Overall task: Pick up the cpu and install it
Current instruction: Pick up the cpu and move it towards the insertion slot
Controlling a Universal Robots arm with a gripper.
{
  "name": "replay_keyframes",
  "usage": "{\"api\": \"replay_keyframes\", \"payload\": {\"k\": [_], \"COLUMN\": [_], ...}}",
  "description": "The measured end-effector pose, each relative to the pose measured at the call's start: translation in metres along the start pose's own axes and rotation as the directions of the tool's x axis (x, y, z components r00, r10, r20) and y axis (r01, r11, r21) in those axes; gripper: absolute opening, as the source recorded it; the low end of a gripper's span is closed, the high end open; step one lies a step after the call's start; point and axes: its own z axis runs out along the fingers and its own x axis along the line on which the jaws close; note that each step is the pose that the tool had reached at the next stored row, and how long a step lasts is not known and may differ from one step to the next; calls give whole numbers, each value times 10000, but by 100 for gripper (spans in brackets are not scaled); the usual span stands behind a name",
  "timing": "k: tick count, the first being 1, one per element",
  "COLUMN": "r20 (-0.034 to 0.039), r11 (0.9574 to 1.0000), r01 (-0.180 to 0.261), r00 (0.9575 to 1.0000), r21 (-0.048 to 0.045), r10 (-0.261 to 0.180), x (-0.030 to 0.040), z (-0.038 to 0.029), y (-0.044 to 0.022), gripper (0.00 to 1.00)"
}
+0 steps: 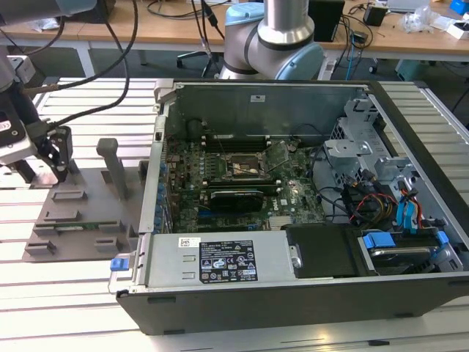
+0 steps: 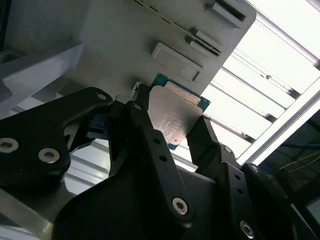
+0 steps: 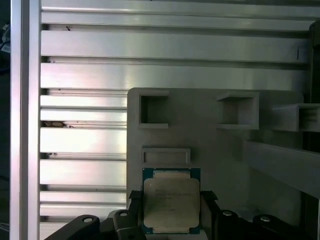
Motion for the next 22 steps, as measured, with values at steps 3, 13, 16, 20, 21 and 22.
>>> {"api": "replay_keyframes", "payload": {"k": [3,13,16,20,21,22], "r20": [0,0,0,0,0,0], "r11": [10000,10000,10000,10000,10000,10000], "r01": [0,0,0,0,0,0], "r00": [10000,10000,10000,10000,10000,10000], "r21": [0,0,0,0,0,0], "r10": [0,0,0,0,0,0], "x": [-1,-3,-4,-5,-5,-5], "z": [-51,-188,-238,-308,-321,-335], "y": [-1,-3,-4,-6,-6,-6], "gripper": [55,55,55,55,55,55]}}
